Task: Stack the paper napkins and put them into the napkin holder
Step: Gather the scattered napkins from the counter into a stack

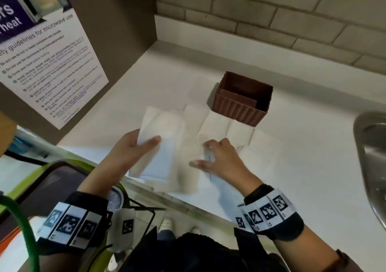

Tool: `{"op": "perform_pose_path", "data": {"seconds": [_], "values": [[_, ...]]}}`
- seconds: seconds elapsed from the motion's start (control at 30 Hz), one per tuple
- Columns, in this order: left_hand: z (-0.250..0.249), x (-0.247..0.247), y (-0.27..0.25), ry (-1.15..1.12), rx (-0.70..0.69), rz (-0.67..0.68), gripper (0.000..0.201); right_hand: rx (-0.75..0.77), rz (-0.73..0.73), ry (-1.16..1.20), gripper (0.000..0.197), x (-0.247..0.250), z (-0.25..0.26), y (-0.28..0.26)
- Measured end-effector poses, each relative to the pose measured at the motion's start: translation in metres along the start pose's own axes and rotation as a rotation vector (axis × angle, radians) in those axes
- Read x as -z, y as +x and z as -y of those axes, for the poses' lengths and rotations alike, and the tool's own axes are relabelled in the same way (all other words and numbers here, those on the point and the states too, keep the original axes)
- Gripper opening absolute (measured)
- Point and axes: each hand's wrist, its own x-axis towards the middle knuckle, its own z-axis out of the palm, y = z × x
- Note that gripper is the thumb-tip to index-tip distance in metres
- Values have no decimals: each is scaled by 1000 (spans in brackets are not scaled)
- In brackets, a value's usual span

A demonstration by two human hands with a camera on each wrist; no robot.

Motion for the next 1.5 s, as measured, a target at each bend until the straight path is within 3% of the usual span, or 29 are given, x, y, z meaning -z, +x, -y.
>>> {"op": "perform_pose_path", "data": {"seconds": [0.1, 0.2, 0.27, 0.33, 0.47, 0.57, 0.73, 0.87, 0.97, 1.1, 1.23, 1.3, 1.4, 1.5], "values": [[10, 13, 6, -97, 56, -87, 17, -26, -15, -259, 79, -18, -4, 4], [13, 18, 11, -116, 67, -75, 28, -75, 32, -255, 75, -20, -1, 10], [11, 20, 15, -125, 64, -53, 31, -49, 50, -181, 55, -17, 3, 9], [6, 21, 22, -124, 43, -42, 26, 27, 14, 12, 20, -10, 7, 1], [-7, 17, 35, -30, -39, 68, 25, 193, 118, 325, 15, 23, 25, -25], [-15, -1, 40, 28, -31, 257, 24, 220, 66, 416, 3, 48, 45, -34], [-19, -31, 36, -10, 23, 469, 33, 79, -233, 460, 11, 45, 48, -17], [-17, -38, 35, -138, 130, 457, 50, -25, -284, 482, 10, 29, 42, -8], [-12, -41, 36, -133, 107, 492, 42, -68, -321, 504, 15, 16, 45, -6], [0, -37, 39, 48, 83, 386, 41, -169, -296, 521, 32, 15, 22, -9], [7, -21, 37, 1, 103, 203, 23, -489, -249, -160, 75, 29, -39, -14], [12, -11, 34, -36, 118, 154, 22, -587, -168, -286, 87, 34, -58, -15], [20, -3, 30, -71, 147, 120, 22, -564, -68, -314, 93, 41, -68, -10], [25, -1, 29, -77, 146, 95, 27, -506, 11, -344, 82, 47, -66, -6]]}}
